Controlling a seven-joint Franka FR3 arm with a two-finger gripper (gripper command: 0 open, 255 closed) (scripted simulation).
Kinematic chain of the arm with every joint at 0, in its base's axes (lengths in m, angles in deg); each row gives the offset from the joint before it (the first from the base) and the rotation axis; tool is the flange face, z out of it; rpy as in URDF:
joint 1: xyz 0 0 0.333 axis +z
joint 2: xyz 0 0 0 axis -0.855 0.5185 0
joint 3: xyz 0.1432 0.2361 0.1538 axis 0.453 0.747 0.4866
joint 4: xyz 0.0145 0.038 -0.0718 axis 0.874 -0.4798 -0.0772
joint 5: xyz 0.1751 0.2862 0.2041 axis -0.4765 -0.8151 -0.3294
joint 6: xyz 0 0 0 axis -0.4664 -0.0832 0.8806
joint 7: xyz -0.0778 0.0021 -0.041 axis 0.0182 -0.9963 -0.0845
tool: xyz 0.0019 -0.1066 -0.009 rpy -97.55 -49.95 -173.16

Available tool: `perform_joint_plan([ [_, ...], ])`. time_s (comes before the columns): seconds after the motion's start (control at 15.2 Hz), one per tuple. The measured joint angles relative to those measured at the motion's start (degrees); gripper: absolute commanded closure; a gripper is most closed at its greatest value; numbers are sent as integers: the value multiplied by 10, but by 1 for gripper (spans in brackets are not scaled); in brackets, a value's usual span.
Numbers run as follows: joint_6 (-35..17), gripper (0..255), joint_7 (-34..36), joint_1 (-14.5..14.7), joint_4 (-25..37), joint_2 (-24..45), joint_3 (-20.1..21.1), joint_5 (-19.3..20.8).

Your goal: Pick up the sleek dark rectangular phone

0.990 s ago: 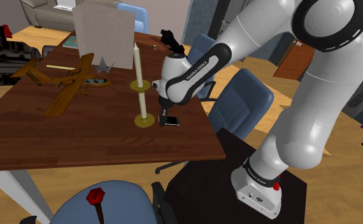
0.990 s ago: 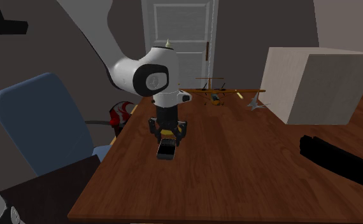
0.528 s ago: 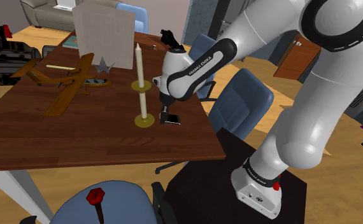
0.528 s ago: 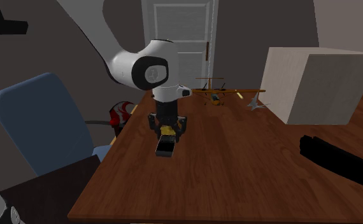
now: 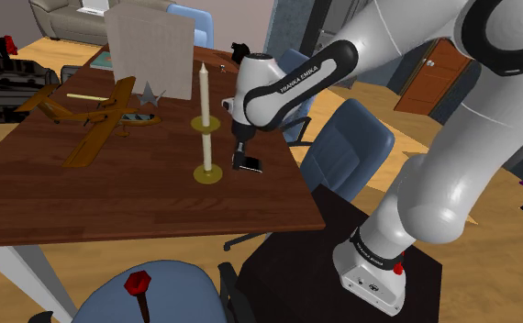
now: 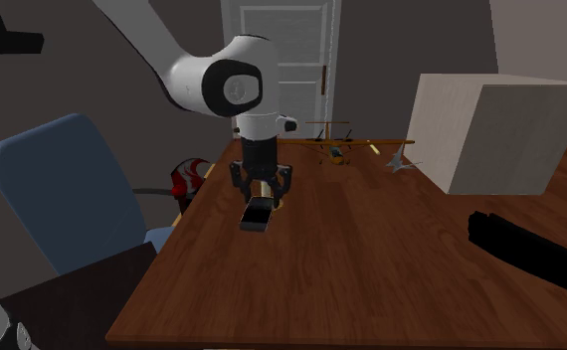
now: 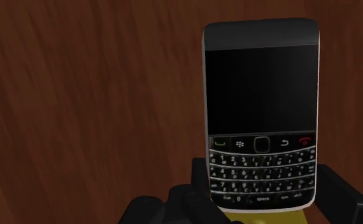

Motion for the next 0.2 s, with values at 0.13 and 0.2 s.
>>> perform_joint_plan([
  [0.13, 16, 255, 1, 0, 2, -14, 0, 0],
  [0.2, 21, 255, 1, 1, 3, -18, 0, 0],
])
